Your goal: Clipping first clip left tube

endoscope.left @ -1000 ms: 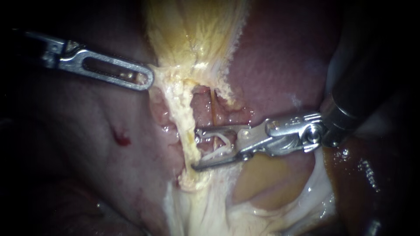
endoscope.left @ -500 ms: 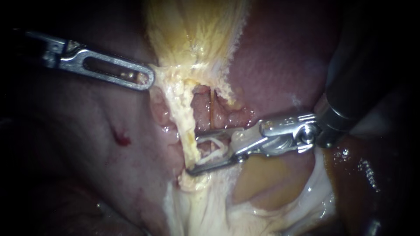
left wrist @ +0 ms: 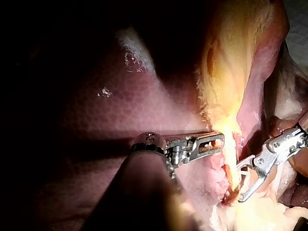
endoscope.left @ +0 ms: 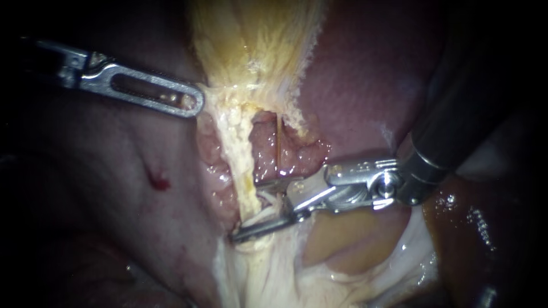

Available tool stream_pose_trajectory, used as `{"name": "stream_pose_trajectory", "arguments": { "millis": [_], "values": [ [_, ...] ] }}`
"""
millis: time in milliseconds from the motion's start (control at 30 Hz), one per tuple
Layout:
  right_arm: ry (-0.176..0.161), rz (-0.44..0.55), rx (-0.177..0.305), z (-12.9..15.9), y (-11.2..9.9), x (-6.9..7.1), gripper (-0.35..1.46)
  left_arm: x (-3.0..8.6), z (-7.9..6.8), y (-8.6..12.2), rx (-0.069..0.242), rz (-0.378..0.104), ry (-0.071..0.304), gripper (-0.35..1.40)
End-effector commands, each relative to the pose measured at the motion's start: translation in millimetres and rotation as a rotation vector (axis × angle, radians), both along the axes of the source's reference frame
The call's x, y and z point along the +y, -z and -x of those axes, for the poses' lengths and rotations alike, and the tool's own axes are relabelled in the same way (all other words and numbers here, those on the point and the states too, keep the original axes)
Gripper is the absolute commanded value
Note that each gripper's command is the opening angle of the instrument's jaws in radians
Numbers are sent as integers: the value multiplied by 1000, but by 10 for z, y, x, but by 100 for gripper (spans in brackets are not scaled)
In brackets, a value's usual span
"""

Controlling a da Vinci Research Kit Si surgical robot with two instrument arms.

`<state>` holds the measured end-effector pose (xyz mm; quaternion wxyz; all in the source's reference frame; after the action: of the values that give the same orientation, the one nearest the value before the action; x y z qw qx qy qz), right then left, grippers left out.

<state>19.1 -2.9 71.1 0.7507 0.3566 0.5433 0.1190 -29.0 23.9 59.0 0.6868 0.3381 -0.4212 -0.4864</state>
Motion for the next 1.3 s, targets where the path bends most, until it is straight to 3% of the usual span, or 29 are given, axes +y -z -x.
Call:
{"name": "stream_pose_trajectory", "arguments": {
  "millis": [33, 433, 867, 1100, 1300],
  "values": [
    [-1, 3, 1, -2, 0, -1, 47, 0, 0, -1, 0, 0, 1, -35],
    [-19, -26, 19, -23, -4, 3, 47, 1, 3, -3, 1, 0, 2, -35],
    [-33, -71, 49, -27, -2, 2, 48, 4, 1, -7, 0, 0, 0, -35],
    [48, -94, 93, -26, 1, -4, 47, 5, 0, -8, 0, 0, -1, -35],
    [57, -96, 106, -30, 2, -10, 46, 5, 0, -8, 0, 0, 0, -35]
  ]
}}
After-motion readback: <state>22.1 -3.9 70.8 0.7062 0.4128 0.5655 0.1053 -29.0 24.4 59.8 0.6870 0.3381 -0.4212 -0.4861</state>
